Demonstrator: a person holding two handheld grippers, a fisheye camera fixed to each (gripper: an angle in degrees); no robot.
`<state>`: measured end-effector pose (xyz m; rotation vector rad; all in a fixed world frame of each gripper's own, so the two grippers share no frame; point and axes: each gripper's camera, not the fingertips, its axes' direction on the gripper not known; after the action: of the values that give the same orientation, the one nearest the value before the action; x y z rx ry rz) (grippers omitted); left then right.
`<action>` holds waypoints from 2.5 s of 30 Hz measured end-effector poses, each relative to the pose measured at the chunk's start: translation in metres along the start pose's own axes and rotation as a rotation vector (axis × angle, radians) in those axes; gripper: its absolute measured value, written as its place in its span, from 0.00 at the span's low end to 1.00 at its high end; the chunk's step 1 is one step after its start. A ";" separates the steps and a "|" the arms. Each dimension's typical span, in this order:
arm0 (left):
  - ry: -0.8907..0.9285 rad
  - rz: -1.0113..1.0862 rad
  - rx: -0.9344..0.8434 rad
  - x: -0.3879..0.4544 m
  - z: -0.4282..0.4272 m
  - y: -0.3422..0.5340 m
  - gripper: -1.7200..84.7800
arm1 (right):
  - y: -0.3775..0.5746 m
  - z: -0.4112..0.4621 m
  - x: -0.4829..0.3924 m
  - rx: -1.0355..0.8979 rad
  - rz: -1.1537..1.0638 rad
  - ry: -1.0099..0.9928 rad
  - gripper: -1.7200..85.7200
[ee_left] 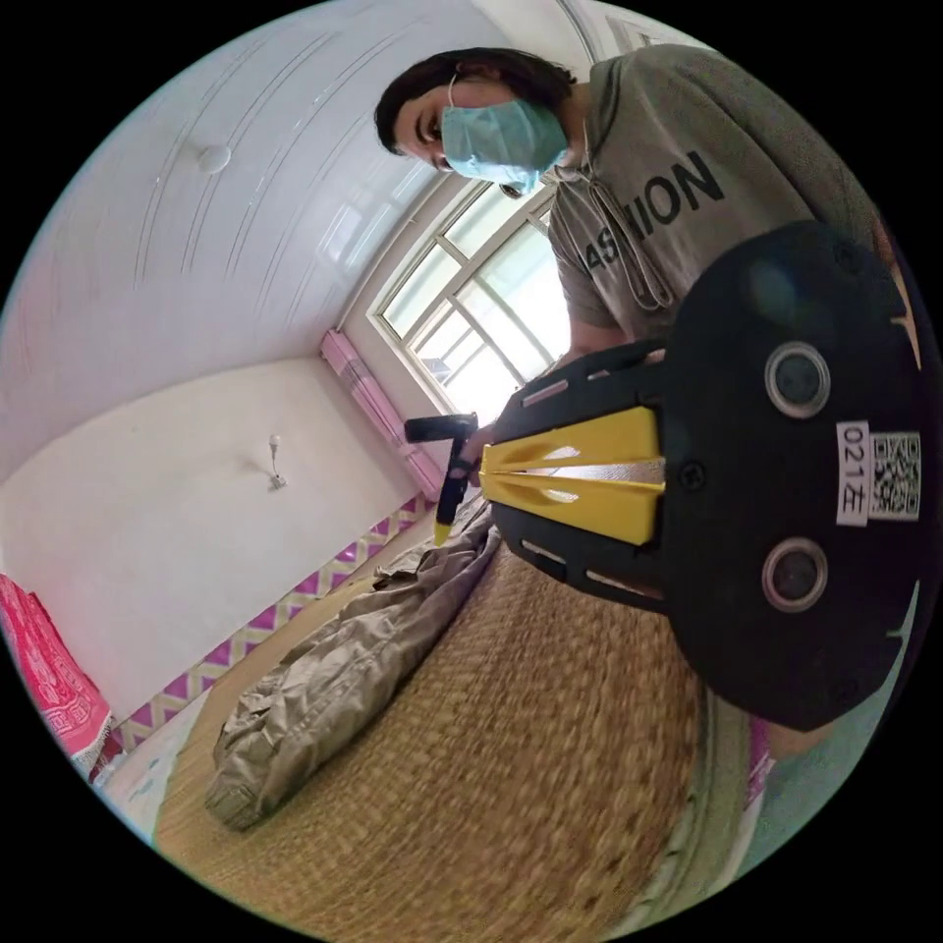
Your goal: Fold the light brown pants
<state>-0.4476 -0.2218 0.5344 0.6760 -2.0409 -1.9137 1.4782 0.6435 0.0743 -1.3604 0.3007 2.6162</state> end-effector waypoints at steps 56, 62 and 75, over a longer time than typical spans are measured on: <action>-0.979 1.066 -0.761 0.469 0.720 -0.347 0.02 | 0.567 -0.134 0.111 0.367 0.543 -0.196 0.01; -0.853 1.096 -0.801 0.455 0.719 -0.368 0.04 | 0.588 -0.114 0.119 0.383 0.542 -0.186 0.01; -0.523 0.607 -0.526 0.408 0.598 -0.516 0.04 | 0.438 -0.063 0.128 0.468 0.220 -0.108 0.01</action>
<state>-1.0117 0.0795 -0.0826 -0.5551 -1.5666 -2.1993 1.3469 0.2135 -0.0241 -1.0727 1.0217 2.5387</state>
